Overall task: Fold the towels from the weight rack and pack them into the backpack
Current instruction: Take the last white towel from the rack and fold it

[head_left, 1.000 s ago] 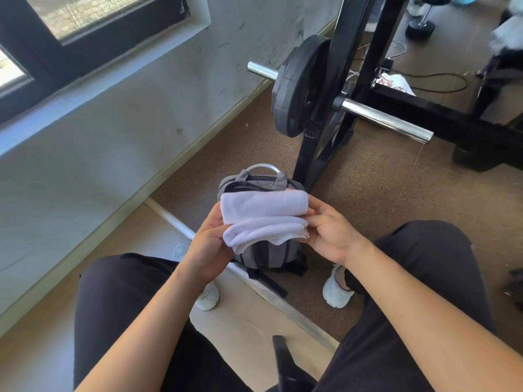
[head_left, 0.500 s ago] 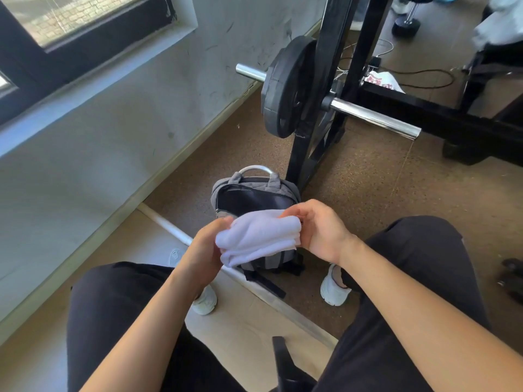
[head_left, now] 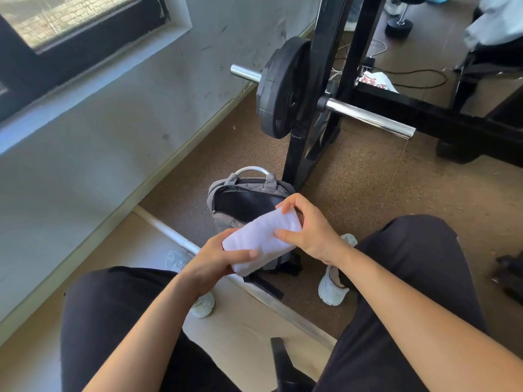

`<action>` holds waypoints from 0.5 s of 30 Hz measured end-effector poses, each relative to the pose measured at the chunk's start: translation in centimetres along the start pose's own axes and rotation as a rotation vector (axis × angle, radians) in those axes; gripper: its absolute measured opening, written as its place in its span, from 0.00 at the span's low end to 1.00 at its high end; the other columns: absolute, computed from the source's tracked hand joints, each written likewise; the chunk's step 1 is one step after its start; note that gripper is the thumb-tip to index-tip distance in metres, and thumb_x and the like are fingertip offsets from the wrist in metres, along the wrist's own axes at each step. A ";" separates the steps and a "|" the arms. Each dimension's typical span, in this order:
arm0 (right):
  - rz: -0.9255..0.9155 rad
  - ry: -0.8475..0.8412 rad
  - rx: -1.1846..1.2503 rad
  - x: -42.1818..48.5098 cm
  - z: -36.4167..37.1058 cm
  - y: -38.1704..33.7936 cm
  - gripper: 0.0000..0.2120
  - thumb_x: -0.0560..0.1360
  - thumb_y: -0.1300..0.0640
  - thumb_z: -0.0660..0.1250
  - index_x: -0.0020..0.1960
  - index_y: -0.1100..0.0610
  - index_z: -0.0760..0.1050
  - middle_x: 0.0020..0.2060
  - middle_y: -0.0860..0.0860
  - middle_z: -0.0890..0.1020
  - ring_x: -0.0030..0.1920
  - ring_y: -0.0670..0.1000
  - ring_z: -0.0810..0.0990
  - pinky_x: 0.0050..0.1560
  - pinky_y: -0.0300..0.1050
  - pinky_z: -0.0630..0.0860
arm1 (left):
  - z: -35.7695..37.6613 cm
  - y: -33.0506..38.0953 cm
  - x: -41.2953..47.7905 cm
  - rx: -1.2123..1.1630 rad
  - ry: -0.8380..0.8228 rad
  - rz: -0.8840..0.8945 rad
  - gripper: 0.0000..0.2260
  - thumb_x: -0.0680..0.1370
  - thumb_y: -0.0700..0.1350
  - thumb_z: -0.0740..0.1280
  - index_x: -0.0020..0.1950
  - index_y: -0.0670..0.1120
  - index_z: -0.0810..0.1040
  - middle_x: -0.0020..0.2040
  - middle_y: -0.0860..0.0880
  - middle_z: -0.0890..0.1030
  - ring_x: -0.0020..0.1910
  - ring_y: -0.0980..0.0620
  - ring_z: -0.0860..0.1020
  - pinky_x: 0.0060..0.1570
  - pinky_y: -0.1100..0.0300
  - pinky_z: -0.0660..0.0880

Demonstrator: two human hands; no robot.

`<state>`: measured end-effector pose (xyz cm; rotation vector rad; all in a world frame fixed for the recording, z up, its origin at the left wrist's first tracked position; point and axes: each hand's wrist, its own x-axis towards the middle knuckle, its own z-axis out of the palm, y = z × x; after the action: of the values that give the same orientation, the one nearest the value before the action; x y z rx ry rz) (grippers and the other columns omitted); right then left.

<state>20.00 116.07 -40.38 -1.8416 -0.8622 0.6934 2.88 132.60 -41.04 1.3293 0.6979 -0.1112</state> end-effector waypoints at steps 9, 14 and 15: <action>0.337 -0.047 0.879 0.4 0.2 -0.5 0.46 0.69 0.55 0.78 0.80 0.51 0.57 0.66 0.56 0.79 0.63 0.58 0.81 0.65 0.55 0.77 | -0.1 0.4 0.2 -0.288 0.070 0.186 0.28 0.68 0.42 0.77 0.68 0.45 0.79 0.62 0.40 0.84 0.60 0.41 0.83 0.56 0.48 0.80; 0.346 -0.340 0.918 -1.0 3.5 -1.5 0.34 0.71 0.46 0.75 0.74 0.55 0.70 0.68 0.56 0.79 0.70 0.61 0.75 0.74 0.61 0.67 | 1.9 -0.1 0.3 -0.393 -0.071 0.162 0.27 0.74 0.42 0.73 0.73 0.40 0.75 0.67 0.36 0.80 0.66 0.37 0.79 0.67 0.44 0.75; 0.356 -0.275 0.947 -1.1 3.9 -2.0 0.28 0.73 0.51 0.73 0.71 0.57 0.73 0.64 0.56 0.81 0.68 0.60 0.77 0.73 0.61 0.68 | 2.5 -0.4 0.4 -0.386 -0.057 0.160 0.27 0.74 0.41 0.74 0.73 0.40 0.75 0.67 0.36 0.80 0.66 0.37 0.79 0.67 0.44 0.75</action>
<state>15.84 117.79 -39.98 -1.0413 -0.2526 1.3250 4.01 130.36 -41.38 1.0017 0.5301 0.1099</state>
